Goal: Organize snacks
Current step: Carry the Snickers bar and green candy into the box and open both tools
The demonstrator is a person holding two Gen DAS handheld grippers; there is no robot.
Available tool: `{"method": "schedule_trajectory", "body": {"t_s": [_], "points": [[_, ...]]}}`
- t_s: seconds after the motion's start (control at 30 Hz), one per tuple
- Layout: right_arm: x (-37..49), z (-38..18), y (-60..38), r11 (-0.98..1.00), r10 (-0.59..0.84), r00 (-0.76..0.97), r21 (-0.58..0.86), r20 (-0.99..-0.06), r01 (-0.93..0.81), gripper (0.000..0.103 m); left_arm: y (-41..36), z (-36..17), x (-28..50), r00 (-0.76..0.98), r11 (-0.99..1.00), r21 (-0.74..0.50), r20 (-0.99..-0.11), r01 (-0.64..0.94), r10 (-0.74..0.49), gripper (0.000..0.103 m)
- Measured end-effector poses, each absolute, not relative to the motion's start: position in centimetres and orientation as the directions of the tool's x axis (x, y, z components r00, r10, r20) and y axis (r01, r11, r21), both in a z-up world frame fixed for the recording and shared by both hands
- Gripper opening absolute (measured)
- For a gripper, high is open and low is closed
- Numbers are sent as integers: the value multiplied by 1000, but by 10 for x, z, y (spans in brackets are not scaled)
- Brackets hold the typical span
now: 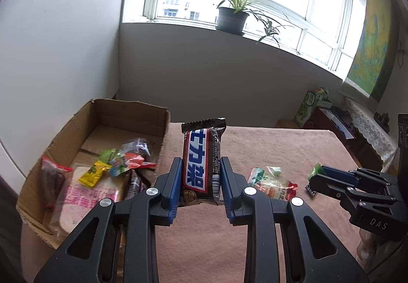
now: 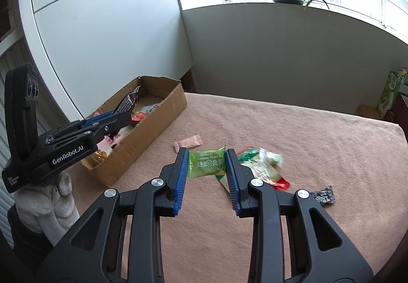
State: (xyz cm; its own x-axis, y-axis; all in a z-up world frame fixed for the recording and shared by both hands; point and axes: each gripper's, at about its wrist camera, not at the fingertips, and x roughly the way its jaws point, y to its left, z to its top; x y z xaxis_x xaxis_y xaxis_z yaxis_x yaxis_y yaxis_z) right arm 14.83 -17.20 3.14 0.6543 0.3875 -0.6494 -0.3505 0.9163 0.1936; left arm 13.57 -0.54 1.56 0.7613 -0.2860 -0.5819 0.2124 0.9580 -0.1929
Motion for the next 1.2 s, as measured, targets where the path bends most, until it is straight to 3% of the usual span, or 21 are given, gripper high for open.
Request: {"method": "schedule_trajectory", "body": {"t_s": [0.5, 0.9, 0.97, 1.03, 1.07, 1.1, 1.2], "points": [[208, 40, -68, 871, 471, 614, 226, -634, -435, 31, 75, 7, 141, 789, 972, -224, -583, 76, -196, 27], [248, 14, -33, 859, 490, 563, 262, -666, -439, 31, 101, -6, 160, 776, 976, -218, -612, 20, -152, 27], [251, 12, -30, 865, 484, 570, 263, -664, -428, 37, 102, -8, 162, 772, 976, -217, -617, 18, -151, 27], [252, 12, -32, 868, 484, 582, 273, -654, -415, 74, 103, -9, 162, 773, 976, -218, -616, 17, -151, 27], [251, 14, -34, 870, 483, 595, 279, -642, -406, 80, 104, -9, 162, 773, 975, -220, -615, 17, -152, 28], [251, 15, -36, 871, 485, 601, 283, -636, -402, 84, 105, -9, 161, 772, 975, -222, -617, 15, -152, 29], [251, 18, -39, 870, 485, 599, 282, -637, -405, 85, 109, -9, 161, 772, 973, -231, -616, 12, -156, 32]]}}
